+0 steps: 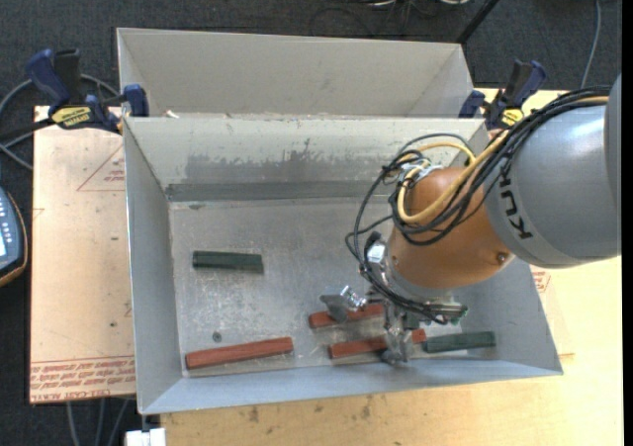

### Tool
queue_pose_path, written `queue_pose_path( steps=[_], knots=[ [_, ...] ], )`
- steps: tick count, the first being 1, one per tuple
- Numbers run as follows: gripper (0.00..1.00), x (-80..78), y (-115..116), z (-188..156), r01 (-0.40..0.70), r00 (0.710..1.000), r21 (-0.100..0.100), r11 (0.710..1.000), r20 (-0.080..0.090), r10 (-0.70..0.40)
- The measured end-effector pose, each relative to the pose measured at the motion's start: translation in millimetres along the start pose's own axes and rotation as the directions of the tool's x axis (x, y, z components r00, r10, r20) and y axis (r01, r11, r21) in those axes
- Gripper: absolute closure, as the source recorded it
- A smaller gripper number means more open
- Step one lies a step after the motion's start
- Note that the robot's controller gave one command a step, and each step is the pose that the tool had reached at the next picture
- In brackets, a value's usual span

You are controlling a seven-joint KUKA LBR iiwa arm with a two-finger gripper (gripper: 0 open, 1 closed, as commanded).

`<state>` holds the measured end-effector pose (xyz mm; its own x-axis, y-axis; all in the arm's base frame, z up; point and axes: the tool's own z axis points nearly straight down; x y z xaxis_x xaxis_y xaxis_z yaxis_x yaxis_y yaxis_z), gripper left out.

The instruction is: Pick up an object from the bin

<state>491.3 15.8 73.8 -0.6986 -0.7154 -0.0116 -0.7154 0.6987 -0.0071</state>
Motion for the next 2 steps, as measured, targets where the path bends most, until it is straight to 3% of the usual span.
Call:
queue_pose_path(
  steps=[1,2],
  knots=[
    [1.0,2.6,0,-1,-0.008,1.0,-0.004,1.0,-0.005,0.008],
    [1.0,-4.6,-41,-113,-0.01,1.0,0.001,1.0,-0.002,0.01]
  ],
)
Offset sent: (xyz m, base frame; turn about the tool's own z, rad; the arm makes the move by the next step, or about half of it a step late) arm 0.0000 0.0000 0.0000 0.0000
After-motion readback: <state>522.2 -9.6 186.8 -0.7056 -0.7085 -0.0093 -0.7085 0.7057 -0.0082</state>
